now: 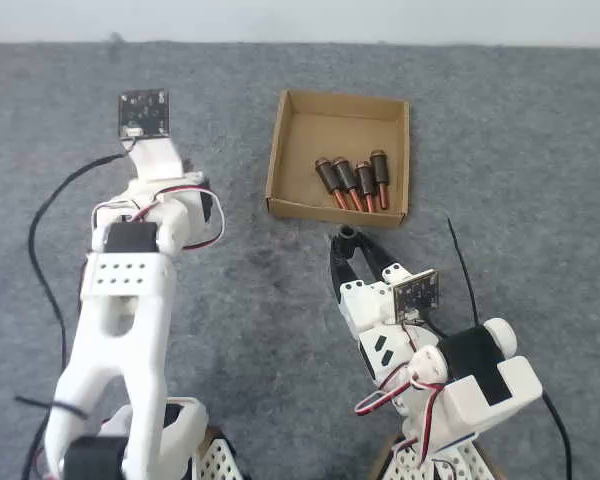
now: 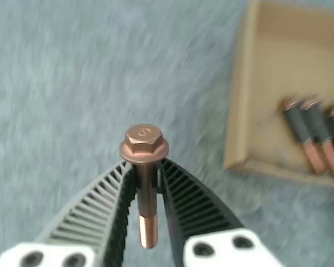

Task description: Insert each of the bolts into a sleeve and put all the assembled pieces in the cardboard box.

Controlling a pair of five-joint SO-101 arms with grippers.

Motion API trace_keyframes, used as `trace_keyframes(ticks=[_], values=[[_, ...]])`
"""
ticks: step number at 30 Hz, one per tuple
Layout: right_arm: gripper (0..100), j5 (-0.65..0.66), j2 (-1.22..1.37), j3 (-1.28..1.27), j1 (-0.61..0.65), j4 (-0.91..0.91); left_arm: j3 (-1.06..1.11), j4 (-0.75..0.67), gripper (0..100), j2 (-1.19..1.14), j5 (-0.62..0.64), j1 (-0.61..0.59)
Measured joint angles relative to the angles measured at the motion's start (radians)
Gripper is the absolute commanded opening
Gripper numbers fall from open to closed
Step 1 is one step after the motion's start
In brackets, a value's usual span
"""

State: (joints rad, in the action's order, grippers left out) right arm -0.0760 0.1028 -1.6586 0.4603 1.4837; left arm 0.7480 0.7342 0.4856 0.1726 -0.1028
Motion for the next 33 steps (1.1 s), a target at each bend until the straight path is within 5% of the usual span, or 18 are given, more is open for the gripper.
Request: trace_keyframes(ticks=[13, 25, 33], values=[[0.6, 0.000, 0.000, 0.000, 0.000, 0.000, 0.358, -0.736, 1, 0.137, 0.003, 0.255], [0.6, 0.000, 0.000, 0.000, 0.014, 0.000, 0.373, -0.796, 1, 0.141, 0.002, 0.459], [0.6, 0.000, 0.000, 0.000, 0.038, 0.000, 0.373, -0.796, 1, 0.141, 0.000, 0.479]])
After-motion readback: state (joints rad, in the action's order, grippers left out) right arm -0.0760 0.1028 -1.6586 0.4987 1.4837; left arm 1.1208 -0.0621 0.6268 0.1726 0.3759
